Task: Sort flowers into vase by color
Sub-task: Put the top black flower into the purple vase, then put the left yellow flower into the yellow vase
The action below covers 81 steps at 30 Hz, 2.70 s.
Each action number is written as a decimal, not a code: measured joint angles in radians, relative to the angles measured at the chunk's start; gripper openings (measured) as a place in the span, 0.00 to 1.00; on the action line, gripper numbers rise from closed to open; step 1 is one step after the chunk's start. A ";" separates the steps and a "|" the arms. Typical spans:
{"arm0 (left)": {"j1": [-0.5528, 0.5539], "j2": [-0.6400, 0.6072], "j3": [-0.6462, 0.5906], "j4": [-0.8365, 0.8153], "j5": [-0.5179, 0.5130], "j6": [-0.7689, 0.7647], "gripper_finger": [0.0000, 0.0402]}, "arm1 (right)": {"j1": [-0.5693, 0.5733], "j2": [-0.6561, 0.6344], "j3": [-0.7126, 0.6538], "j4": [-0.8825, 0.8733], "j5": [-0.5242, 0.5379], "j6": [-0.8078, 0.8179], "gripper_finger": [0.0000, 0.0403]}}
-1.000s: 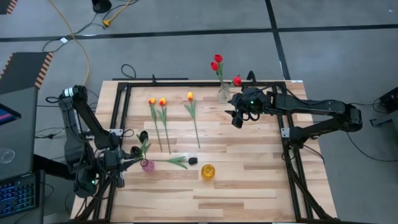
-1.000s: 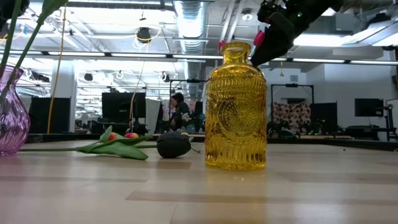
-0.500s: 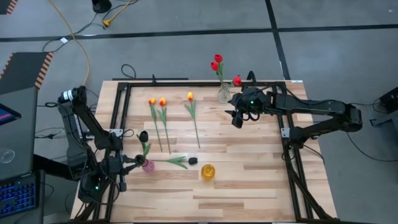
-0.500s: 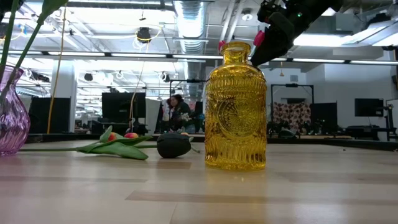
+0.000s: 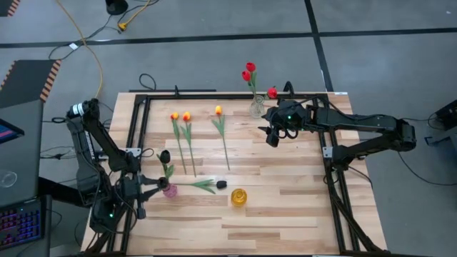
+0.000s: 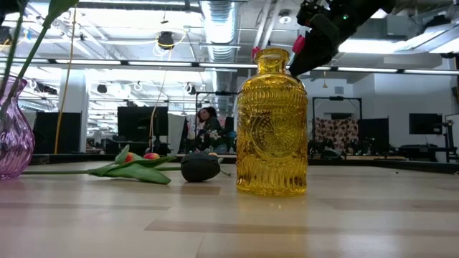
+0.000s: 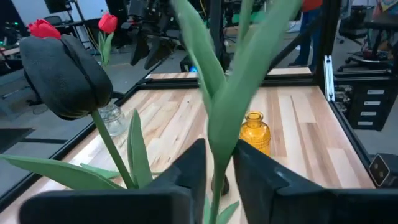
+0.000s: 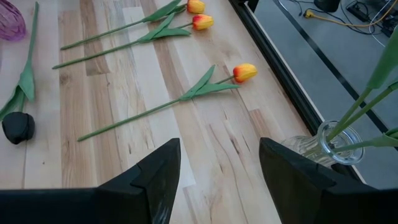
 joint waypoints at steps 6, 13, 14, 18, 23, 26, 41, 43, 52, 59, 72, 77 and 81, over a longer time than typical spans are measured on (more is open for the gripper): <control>0.000 0.000 0.000 0.000 0.001 -0.001 0.28 | 0.000 0.000 0.000 0.000 0.000 0.000 0.61; 0.000 0.000 0.005 0.009 0.005 0.008 0.32 | 0.000 0.000 0.000 0.000 0.000 0.000 0.61; -0.002 0.000 0.013 0.010 0.007 0.008 0.32 | 0.000 0.000 0.000 0.000 0.000 0.000 0.61; -0.023 -0.002 0.055 0.008 0.007 0.024 0.32 | 0.000 0.000 0.000 0.000 0.000 0.000 0.61; -0.053 -0.002 0.100 0.008 -0.015 0.067 0.32 | 0.000 0.000 0.000 0.000 0.000 0.000 0.61; -0.066 -0.008 0.124 0.007 -0.048 0.099 0.32 | 0.000 0.000 0.000 0.000 0.000 0.000 0.61; 0.024 -0.245 0.180 0.008 -0.071 0.301 0.32 | 0.000 0.000 0.000 0.000 0.000 0.000 0.61; 0.048 -0.289 0.188 0.008 -0.071 0.331 0.32 | 0.000 0.000 0.000 0.000 0.000 0.000 0.61; 0.204 -0.488 0.200 0.008 -0.018 0.401 0.32 | 0.000 0.000 0.000 0.000 0.000 0.000 0.61; 0.334 -0.515 0.199 0.005 0.043 0.422 0.32 | -0.001 0.000 0.000 0.000 0.000 -0.027 0.61; 0.579 -0.496 0.193 -0.003 0.216 0.355 0.32 | -0.008 0.000 0.000 0.001 0.000 -0.204 0.61; 0.701 -0.485 0.193 -0.010 0.298 0.295 0.32 | -0.008 0.000 0.000 0.026 0.000 -0.202 0.61; 0.812 -0.482 0.193 -0.025 0.389 0.261 0.32 | -0.006 0.000 0.000 0.026 0.000 -0.200 0.61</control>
